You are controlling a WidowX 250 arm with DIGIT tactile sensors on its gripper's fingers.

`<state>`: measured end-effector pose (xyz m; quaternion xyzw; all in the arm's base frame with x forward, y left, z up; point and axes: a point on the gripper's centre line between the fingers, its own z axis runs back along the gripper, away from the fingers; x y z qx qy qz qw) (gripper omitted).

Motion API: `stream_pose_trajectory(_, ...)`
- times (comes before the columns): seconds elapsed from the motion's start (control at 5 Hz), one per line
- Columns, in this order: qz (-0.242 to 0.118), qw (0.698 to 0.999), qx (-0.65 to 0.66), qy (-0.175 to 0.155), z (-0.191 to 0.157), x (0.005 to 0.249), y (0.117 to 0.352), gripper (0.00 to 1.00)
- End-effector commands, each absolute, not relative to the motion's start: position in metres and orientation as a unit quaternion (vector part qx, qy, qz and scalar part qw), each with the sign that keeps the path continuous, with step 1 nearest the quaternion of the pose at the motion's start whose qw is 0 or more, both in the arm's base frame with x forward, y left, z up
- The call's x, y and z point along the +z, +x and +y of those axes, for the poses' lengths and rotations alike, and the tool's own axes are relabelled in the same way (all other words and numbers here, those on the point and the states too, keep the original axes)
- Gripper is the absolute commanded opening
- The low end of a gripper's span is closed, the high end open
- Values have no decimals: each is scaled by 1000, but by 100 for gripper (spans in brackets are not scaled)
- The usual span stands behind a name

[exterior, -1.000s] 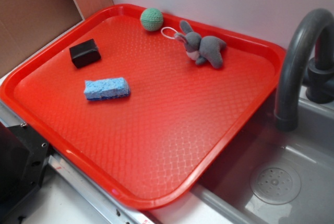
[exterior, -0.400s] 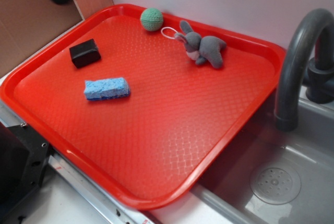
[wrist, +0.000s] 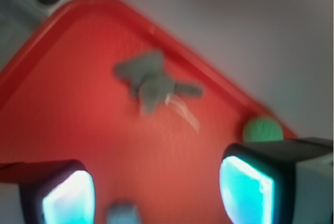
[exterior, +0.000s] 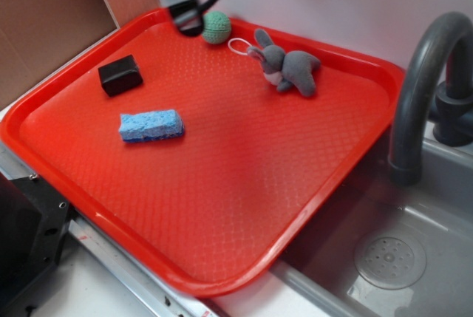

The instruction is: Grab the gray animal.

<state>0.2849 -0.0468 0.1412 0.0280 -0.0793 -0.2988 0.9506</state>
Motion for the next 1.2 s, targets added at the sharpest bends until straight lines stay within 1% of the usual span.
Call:
stream_pose_trajectory(0.0, -101, 933, -342, 37, -69, 123, 338, 100)
stream_pose_trajectory(0.2, -73, 932, -354, 32, -73, 97, 348, 100)
stream_pose_trajectory(0.4, -51, 922, -383, 20, -82, 71, 350, 100)
stream_pose_trajectory(0.6, -28, 920, -390, 12, -80, 53, 354, 100)
stream_pose_trajectory(0.8, -11, 917, -398, 9, -83, 39, 355, 100)
stream_pose_trajectory(1.0, -4, 917, -399, 7, -81, 27, 357, 0)
